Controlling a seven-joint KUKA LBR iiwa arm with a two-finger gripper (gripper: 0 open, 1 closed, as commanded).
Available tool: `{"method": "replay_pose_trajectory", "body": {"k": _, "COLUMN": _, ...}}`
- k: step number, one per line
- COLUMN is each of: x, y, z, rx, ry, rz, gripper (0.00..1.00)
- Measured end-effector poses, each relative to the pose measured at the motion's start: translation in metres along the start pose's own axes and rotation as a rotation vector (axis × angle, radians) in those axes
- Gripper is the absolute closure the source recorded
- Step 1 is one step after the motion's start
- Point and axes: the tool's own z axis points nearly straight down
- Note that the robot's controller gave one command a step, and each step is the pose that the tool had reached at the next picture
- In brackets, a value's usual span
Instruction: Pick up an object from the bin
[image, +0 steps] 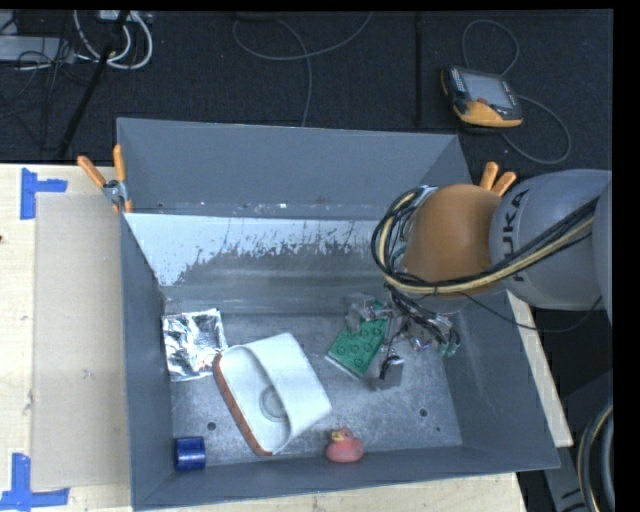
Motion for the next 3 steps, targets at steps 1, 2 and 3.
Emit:
{"method": "replay_pose_trajectory", "body": {"k": 1, "x": -0.001, "y": -0.001, "z": -0.004, "rx": 0.001, "ry": -0.005, "rz": 0.004, "gripper": 1.0}}
{"method": "replay_pose_trajectory", "body": {"k": 2, "x": 0.05, "y": -0.021, "z": -0.137, "rx": 0.004, "ry": -0.004, "rz": -0.016, "gripper": 1.0}}
{"method": "replay_pose_trajectory", "body": {"k": 3, "x": 0.044, "y": -0.052, "z": -0.165, "rx": 0.002, "ry": -0.001, "rz": -0.119, "gripper": 1.0}}
